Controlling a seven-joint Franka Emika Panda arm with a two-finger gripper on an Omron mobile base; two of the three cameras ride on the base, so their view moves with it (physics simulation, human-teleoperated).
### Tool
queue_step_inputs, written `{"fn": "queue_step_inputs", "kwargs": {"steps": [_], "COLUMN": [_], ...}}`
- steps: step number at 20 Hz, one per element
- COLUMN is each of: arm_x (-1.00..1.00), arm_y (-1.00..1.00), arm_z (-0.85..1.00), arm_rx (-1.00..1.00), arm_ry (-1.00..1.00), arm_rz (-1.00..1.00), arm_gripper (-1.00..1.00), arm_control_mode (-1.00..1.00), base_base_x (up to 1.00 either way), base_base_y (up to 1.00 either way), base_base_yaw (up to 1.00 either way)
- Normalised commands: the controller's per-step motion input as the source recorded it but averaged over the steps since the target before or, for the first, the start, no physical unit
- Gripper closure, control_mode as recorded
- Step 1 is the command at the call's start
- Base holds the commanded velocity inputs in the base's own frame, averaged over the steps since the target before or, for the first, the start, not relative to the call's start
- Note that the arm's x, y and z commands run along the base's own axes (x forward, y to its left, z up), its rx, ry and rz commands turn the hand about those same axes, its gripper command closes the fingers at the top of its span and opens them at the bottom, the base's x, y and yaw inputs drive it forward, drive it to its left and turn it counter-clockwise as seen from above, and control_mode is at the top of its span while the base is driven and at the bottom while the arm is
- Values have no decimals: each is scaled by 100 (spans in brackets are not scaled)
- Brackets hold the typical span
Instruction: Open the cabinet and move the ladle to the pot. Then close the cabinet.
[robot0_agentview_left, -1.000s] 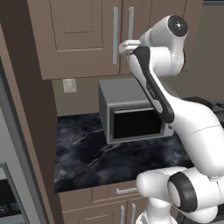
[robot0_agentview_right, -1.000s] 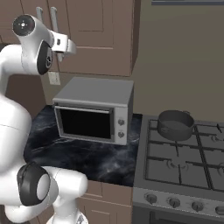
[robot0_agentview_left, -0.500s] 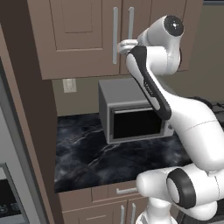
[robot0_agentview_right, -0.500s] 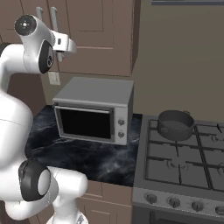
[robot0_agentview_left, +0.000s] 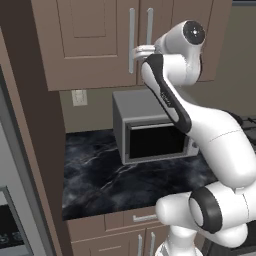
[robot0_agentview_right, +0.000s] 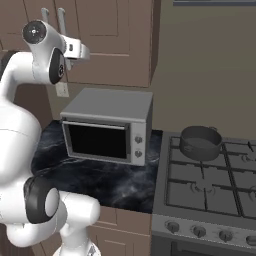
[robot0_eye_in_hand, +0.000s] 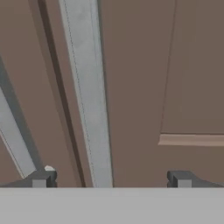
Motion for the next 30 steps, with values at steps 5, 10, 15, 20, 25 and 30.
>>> {"fn": "queue_step_inputs", "kwargs": {"steps": [5, 10, 15, 20, 25, 30], "arm_x": [24, 29, 39, 43, 55, 57], "arm_y": [5, 8, 6, 6, 20, 12], "arm_z": [-8, -8, -7, -7, -27, -39], "arm_rx": [0, 0, 0, 0, -3, -7], "arm_ry": [-6, -4, -3, -1, 0, 0], "arm_rz": [0, 0, 0, 0, 0, 0], "arm_gripper": [-100, -100, -100, -100, 100, 100], "arm_control_mode": [-100, -100, -100, -100, -100, -100], "base_base_x": [0, 0, 0, 0, 0, 0], "base_base_y": [0, 0, 0, 0, 0, 0], "base_base_yaw": [0, 0, 0, 0, 0, 0]}}
